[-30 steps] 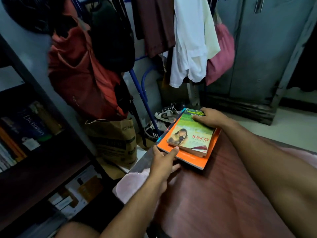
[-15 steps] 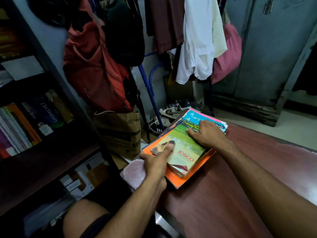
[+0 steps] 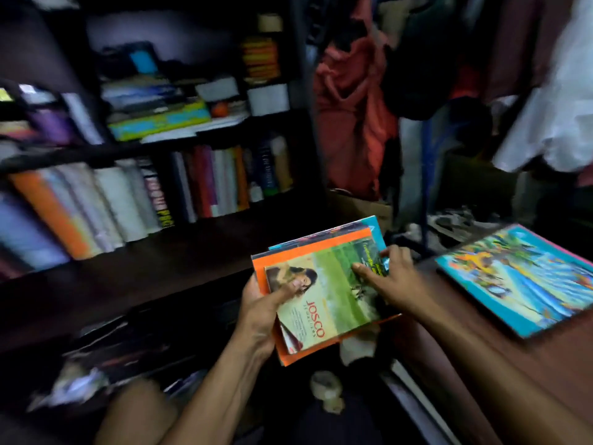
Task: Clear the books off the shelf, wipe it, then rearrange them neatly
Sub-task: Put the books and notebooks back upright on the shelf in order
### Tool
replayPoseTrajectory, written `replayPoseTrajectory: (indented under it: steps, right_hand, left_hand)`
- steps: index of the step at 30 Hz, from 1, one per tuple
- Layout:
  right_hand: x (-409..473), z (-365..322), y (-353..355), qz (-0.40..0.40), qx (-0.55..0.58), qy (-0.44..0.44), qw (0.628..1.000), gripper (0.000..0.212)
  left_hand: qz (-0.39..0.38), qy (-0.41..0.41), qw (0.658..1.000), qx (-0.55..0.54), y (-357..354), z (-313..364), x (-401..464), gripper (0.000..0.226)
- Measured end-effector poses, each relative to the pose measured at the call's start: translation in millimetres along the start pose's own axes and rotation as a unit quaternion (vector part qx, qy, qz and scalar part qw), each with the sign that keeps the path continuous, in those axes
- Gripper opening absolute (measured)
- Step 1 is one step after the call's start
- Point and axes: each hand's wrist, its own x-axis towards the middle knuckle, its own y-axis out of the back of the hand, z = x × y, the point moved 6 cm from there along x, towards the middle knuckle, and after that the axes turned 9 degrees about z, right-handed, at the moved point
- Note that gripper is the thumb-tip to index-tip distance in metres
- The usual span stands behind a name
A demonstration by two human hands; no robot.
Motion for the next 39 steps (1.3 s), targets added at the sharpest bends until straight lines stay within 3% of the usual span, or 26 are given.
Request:
replayPoseTrajectory:
  steps: [4, 6, 9, 10, 13, 14, 15, 17, 19, 21, 22, 24, 26, 28, 30, 34, 35, 37, 39]
  right_hand:
    - [0.1, -104.6, -61.7, -0.051, 0.029, 0.137, 0.989, 0.077]
    - [-10.6, -159.7, -92.0, -0.069, 0.018, 0.216, 0.974, 0.083]
    - [-34.5, -230.5, -129.4, -0.096, 0.016, 0.291, 0.952, 0.088]
    - [-45.4, -251.8, -146.9, -0.114, 0.019, 0.309, 0.944, 0.082]
    - [-69.4, -277.9, -188.5, -0.195, 0.007, 0.32, 0.927, 0.082]
    - [-75.2, -282.3, -200.3, -0.222, 0.003, 0.318, 0.922, 0.09]
    - [-81.2, -285.5, -208.9, -0.244, -0.004, 0.321, 0.915, 0.096]
    - [-85.8, -286.8, -220.4, -0.275, -0.014, 0.327, 0.904, 0.09]
    - [-84.3, -285.5, -223.7, -0.279, -0.015, 0.334, 0.9, 0.076]
    - [-75.7, -281.5, -222.9, -0.267, -0.02, 0.342, 0.901, 0.073]
    - [-71.1, -278.4, -221.1, -0.26, -0.026, 0.348, 0.9, 0.072]
    - [-65.4, -274.9, -218.3, -0.246, -0.047, 0.363, 0.897, 0.07]
    - [-62.5, -273.4, -213.1, -0.234, -0.075, 0.374, 0.894, 0.071]
    - [-62.1, -278.7, -205.1, -0.212, -0.094, 0.397, 0.888, 0.072]
    - [-69.0, -292.4, -200.2, -0.192, -0.099, 0.43, 0.877, 0.069]
    - [-87.6, -318.3, -211.8, -0.207, -0.127, 0.437, 0.866, 0.082]
    - [-90.5, -323.4, -216.2, -0.209, -0.144, 0.429, 0.867, 0.084]
    - [-90.4, -329.5, -218.0, -0.197, -0.18, 0.414, 0.87, 0.096]
    - [-86.6, -329.0, -215.7, -0.195, -0.197, 0.394, 0.876, 0.095]
  left_hand:
    - [0.117, -0.057, 0.989, -0.066, 93.4, 39.2, 12.6, 0.053]
    - [0.191, -0.078, 0.966, -0.154, 136.1, 52.7, 14.6, 0.05]
    - [0.311, -0.081, 0.914, -0.247, 190.1, 54.4, 18.2, 0.027]
    - [0.351, -0.083, 0.895, -0.262, 214.1, 50.5, 19.1, 0.035]
    - [0.453, -0.046, 0.862, -0.225, 268.4, -0.3, 48.3, 0.094]
    - [0.46, -0.031, 0.867, -0.189, 268.1, 0.1, 43.2, 0.09]
    - [0.448, -0.019, 0.88, -0.157, 257.6, 8.2, 32.5, 0.072]
    - [0.378, 0.036, 0.919, -0.109, 227.5, 17.2, 16.3, 0.04]
    - [0.289, 0.082, 0.953, -0.031, 209.9, 21.7, 8.2, 0.031]
    - [0.221, 0.089, 0.967, 0.088, 203.6, 27.8, 3.3, 0.031]
    - [0.215, 0.064, 0.964, 0.144, 203.2, 33.5, 1.0, 0.031]
    - [0.29, -0.056, 0.933, 0.204, 216.4, 58.3, -5.7, 0.023]
    - [0.395, -0.178, 0.867, 0.246, 235.9, 91.1, -10.2, 0.01]
    - [0.416, -0.163, 0.837, 0.317, 251.3, 106.4, -1.3, 0.029]
    - [0.394, -0.087, 0.839, 0.364, 264.0, 108.5, 11.7, 0.053]
    - [0.349, -0.072, 0.907, 0.224, 265.4, 105.2, 35.1, 0.046]
    - [0.345, -0.077, 0.911, 0.215, 266.5, 104.2, 39.8, 0.044]
    - [0.341, -0.095, 0.89, 0.288, 269.8, 100.0, 51.2, 0.044]
    - [0.316, -0.118, 0.831, 0.443, 260.6, 104.4, 57.7, 0.035]
